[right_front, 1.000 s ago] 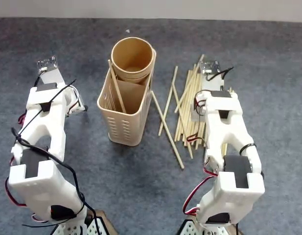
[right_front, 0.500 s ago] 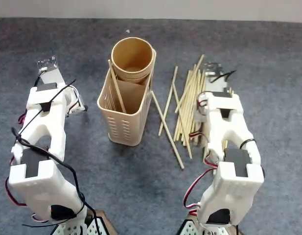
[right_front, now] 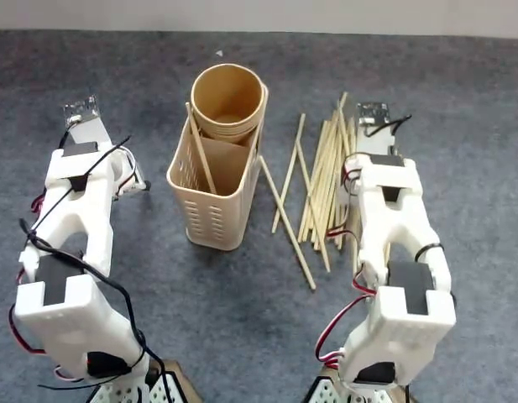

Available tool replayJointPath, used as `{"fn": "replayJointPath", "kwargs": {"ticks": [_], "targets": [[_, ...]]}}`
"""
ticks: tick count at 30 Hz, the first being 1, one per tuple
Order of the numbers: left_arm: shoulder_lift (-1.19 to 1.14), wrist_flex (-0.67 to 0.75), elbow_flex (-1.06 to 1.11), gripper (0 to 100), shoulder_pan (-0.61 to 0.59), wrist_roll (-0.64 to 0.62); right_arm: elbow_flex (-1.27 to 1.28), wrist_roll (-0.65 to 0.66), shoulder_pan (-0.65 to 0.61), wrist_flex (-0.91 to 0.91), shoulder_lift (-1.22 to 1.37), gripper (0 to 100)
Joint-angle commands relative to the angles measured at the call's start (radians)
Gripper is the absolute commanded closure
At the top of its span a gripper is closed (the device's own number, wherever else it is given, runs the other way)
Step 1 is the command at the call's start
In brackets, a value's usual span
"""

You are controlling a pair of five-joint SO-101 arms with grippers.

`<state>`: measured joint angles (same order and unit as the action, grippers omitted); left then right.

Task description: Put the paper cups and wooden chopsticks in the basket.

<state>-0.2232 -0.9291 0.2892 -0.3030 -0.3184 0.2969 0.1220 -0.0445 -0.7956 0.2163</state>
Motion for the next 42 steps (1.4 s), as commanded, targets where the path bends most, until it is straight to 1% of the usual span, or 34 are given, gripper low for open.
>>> {"fn": "replayJointPath", "kwargs": {"ticks": [1, 5, 13, 14, 17, 18, 20, 21, 22, 25, 26, 27, 29, 31, 33, 35, 38, 40, 42], "targets": [[0.008, 0.006, -0.004, 78, 0.015, 0.008, -0.012, 0.006, -0.001, 0.005, -0.113, 98.4], [0.008, 0.008, -0.004, 78, 0.015, 0.008, -0.008, 0.011, -0.010, 0.013, -0.176, 98.4], [0.008, 0.006, -0.004, 78, 0.015, 0.008, -0.005, 0.009, -0.013, 0.061, -0.174, 98.4], [0.008, 0.006, -0.004, 78, 0.015, 0.008, -0.005, 0.008, -0.015, 0.047, -0.168, 98.4], [0.008, 0.008, -0.004, 78, 0.015, 0.008, -0.013, 0.011, -0.045, -0.130, -0.214, 98.4], [0.007, 0.009, -0.004, 78, 0.016, 0.008, -0.015, 0.011, -0.050, -0.124, -0.240, 98.4], [0.007, 0.009, -0.004, 78, 0.016, 0.008, -0.016, 0.008, -0.039, -0.002, -0.249, 98.4], [0.007, 0.008, -0.004, 78, 0.016, 0.008, -0.016, 0.006, -0.024, 0.024, -0.232, 98.4], [0.007, 0.005, -0.004, 78, 0.016, 0.008, -0.028, 0.006, -0.018, -0.007, -0.217, 98.4], [0.007, 0.009, -0.004, 78, 0.016, 0.008, -0.153, 0.011, -0.044, -0.283, -0.228, 98.4], [0.007, 0.009, -0.004, 78, 0.016, 0.008, -0.196, 0.012, -0.054, -0.351, -0.246, 98.4], [0.005, 0.009, -0.004, 78, 0.016, 0.008, -0.228, 0.012, -0.058, -0.361, -0.260, 98.4], [0.005, 0.006, -0.004, 78, 0.016, 0.008, -0.234, 0.011, -0.053, -0.311, -0.242, 98.4], [0.005, 0.005, -0.004, 78, 0.016, 0.008, -0.179, 0.011, -0.028, -0.274, -0.139, 98.4], [0.005, 0.006, -0.004, 78, 0.016, 0.008, -0.216, 0.011, -0.012, -0.277, -0.038, 98.4], [0.005, 0.005, -0.002, 78, 0.016, 0.008, -0.326, 0.009, -0.008, -0.394, -0.021, 98.4], [0.005, 0.005, -0.002, 78, 0.016, 0.008, -0.515, 0.011, -0.025, -0.573, -0.064, 98.4], [0.005, 0.008, -0.002, 78, 0.016, 0.008, -0.588, 0.014, -0.035, -0.616, -0.096, 98.4], [0.005, 0.009, -0.002, 78, 0.015, 0.008, -0.530, 0.052, -0.035, -0.615, -0.084, 98.4]]}}
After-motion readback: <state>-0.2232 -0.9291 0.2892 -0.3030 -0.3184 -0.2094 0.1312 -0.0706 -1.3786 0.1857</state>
